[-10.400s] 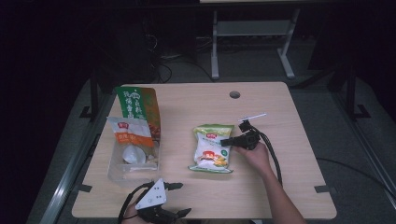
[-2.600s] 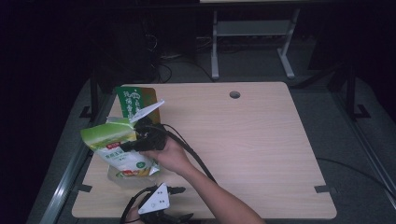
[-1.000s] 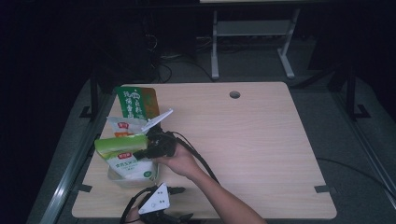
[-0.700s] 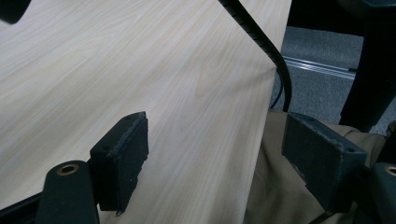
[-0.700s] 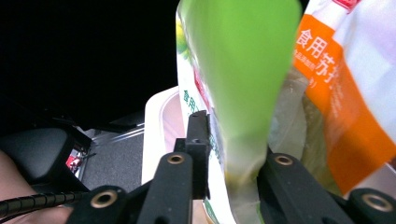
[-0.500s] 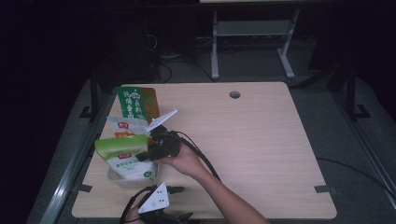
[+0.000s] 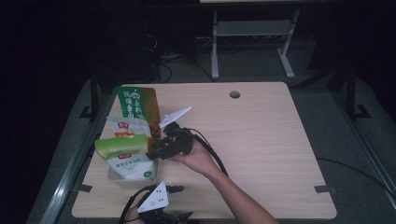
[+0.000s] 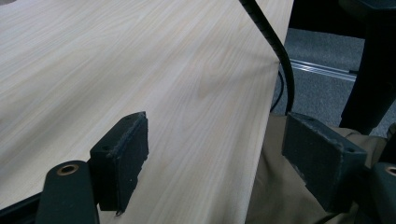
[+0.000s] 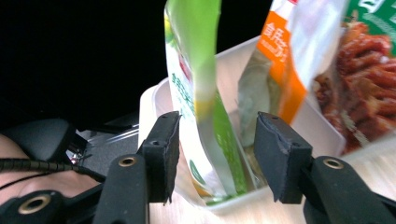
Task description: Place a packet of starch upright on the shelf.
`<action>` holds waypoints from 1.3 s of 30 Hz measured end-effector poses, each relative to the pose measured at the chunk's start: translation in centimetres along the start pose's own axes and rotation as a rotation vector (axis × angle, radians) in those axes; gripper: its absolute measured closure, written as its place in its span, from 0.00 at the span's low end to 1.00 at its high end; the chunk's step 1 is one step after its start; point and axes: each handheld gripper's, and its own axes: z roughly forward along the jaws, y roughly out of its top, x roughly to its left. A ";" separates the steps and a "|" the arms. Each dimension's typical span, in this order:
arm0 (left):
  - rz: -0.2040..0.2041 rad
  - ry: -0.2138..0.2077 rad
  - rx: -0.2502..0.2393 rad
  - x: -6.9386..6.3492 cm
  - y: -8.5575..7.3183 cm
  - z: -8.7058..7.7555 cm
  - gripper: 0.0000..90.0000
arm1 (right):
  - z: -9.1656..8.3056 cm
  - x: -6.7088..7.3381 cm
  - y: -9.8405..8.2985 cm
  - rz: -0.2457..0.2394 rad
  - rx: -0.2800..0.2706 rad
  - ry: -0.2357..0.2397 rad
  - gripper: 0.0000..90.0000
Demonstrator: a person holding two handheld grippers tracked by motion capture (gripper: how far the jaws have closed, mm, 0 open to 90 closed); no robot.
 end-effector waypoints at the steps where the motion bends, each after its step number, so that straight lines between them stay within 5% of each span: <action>1: 0.002 0.000 -0.001 0.0 0.0 0.0 0.25 | -0.3 -0.1 -0.1 -0.008 -0.004 -0.005 0.54; 39: 0.005 0.009 0.002 0.3 0.0 -0.2 0.25 | -8.1 -2.7 -4.3 0.071 -0.027 -0.141 0.42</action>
